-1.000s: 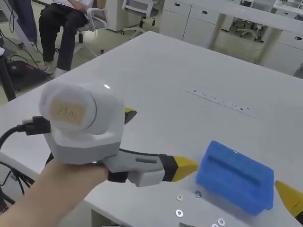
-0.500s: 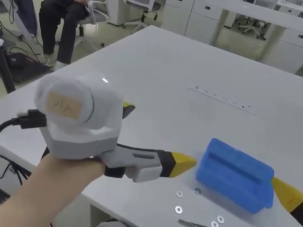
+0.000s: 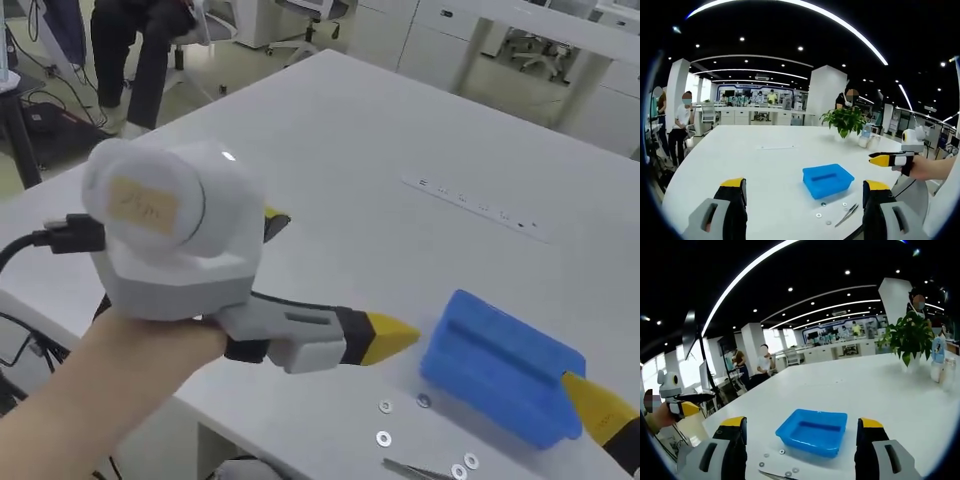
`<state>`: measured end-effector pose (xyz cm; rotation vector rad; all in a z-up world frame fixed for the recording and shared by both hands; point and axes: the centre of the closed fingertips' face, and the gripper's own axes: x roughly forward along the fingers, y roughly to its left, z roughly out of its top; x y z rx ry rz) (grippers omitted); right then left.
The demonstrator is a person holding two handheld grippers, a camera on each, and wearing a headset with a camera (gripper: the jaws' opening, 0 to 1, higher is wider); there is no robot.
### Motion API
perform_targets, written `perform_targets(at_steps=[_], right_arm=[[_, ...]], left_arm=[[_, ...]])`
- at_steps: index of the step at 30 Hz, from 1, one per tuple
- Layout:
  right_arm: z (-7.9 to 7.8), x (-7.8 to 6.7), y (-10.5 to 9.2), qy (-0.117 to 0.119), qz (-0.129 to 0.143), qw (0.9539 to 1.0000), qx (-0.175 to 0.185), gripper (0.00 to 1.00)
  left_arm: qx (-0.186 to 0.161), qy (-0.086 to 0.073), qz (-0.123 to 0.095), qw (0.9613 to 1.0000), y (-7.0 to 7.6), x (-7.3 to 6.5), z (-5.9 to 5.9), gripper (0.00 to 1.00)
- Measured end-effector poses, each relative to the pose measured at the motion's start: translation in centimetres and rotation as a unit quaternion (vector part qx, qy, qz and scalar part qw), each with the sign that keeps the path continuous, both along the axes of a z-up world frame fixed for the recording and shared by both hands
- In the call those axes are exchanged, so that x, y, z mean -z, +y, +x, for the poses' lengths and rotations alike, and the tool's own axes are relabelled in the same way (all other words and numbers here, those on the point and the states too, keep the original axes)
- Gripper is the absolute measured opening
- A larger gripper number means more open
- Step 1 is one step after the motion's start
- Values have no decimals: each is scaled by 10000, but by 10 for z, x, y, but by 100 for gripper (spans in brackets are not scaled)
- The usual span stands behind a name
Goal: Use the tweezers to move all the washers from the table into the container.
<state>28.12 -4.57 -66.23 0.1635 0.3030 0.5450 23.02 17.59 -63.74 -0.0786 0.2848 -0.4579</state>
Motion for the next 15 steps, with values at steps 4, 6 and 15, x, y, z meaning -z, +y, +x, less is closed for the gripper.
perform_targets(at_steps=[4,6,15], right_arm=[[0,1,2,8,7,10000,-20,90],[1,2,2,16,-14,10000,-31,90],[1,8,-2,84,-107,9999,-32,90]], left_arm=[[74,38,30,10000,-3,3,-1,99],[100,51,51,9999,-4,4,-1,99],[209,118,60,9997,-8,9,1,99]])
